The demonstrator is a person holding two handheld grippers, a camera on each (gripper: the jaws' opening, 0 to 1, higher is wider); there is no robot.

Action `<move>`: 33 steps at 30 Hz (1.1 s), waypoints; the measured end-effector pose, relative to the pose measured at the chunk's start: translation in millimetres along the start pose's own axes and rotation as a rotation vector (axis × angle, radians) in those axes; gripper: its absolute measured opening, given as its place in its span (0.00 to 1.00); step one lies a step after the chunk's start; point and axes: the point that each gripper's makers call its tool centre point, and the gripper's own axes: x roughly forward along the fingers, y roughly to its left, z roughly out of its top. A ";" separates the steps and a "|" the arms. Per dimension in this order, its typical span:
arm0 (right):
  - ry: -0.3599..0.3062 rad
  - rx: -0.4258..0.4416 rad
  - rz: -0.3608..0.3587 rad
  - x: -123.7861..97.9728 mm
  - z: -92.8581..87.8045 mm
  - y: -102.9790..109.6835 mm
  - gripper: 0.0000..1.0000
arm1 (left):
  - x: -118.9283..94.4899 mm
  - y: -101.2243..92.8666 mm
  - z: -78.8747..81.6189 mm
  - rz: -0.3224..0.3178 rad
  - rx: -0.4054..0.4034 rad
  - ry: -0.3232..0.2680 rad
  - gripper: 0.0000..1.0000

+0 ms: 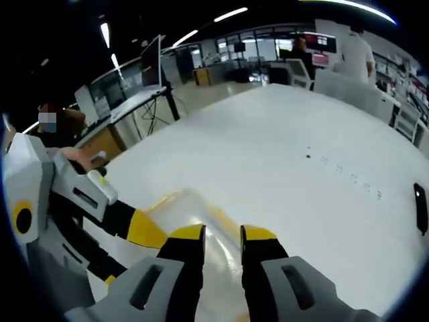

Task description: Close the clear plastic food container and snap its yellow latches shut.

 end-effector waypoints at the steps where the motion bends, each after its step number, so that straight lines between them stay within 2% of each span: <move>1: 0.003 -0.003 0.002 0.3 -0.1 -0.2 0.18 | 0.2 1.1 0.1 0.001 0.000 -0.002 0.37; 9: 0.064 -0.080 0.049 7.3 -2.8 1.7 0.22 | 1.5 2.0 -2.2 0.004 0.000 0.006 0.35; 11: 0.101 -0.118 0.086 9.0 -6.0 1.9 0.23 | 2.9 0.1 -4.0 0.000 0.003 0.014 0.35; 15: 0.165 -0.246 0.119 10.6 -9.2 4.4 0.26 | 4.4 -1.3 -5.9 0.005 0.039 0.028 0.35; 27: 0.264 -0.295 0.231 14.3 -7.6 4.1 0.26 | 9.7 1.4 -6.4 -0.014 0.010 0.020 0.35; 33: 0.350 -0.315 0.323 14.1 -12.3 2.7 0.29 | 11.0 2.6 -7.8 -0.032 -0.013 0.011 0.36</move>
